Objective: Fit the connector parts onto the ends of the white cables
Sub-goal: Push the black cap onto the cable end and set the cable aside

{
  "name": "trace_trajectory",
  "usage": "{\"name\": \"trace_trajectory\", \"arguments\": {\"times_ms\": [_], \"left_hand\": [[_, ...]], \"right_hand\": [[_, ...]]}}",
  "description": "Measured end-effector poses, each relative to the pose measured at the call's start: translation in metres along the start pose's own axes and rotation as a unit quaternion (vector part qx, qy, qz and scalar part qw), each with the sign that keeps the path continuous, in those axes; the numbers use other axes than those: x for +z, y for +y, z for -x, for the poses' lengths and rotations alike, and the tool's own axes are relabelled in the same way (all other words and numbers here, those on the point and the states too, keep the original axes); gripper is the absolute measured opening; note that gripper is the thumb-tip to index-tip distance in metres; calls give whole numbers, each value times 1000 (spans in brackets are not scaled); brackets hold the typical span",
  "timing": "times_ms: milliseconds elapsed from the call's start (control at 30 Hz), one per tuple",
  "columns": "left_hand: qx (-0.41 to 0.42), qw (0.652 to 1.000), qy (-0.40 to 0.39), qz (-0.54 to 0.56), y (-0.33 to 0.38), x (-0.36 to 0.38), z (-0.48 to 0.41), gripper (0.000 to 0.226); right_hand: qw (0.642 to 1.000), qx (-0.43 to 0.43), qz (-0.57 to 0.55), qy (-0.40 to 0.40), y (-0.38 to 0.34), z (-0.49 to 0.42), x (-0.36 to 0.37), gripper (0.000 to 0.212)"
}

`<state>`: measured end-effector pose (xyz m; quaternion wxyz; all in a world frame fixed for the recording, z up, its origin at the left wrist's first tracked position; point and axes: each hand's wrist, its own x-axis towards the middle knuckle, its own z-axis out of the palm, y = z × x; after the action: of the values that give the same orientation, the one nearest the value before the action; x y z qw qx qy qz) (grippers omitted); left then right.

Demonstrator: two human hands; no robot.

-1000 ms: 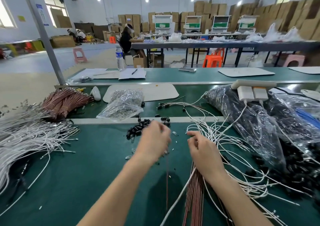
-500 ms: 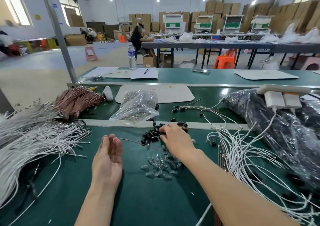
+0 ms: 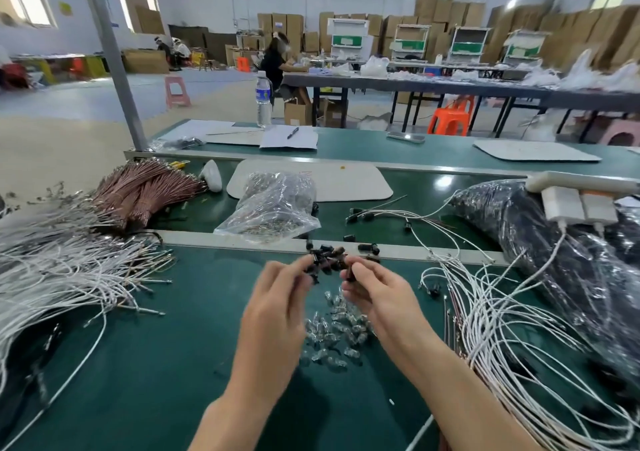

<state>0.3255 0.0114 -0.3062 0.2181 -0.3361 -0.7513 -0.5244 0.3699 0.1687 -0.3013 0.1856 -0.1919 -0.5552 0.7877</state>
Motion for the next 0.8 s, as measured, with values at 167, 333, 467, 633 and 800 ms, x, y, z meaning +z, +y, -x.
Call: {"name": "trace_trajectory", "arguments": {"times_ms": [167, 333, 467, 633, 800], "left_hand": [[45, 998, -42, -2, 5, 16, 14, 11], [63, 997, -54, -7, 7, 18, 19, 13], [68, 996, -58, -20, 6, 20, 20, 12], [63, 996, -65, -26, 4, 23, 20, 12], [62, 994, -88, -9, 5, 23, 20, 14]], "right_hand": [[959, 67, -273, -34, -2, 38, -16, 29], [946, 51, -320, -31, -5, 45, -22, 27], [944, 41, -324, -39, -4, 46, -25, 23], [965, 37, -258, -44, 1, 44, -26, 23], [968, 30, -245, -48, 1, 42, -26, 20]]}}
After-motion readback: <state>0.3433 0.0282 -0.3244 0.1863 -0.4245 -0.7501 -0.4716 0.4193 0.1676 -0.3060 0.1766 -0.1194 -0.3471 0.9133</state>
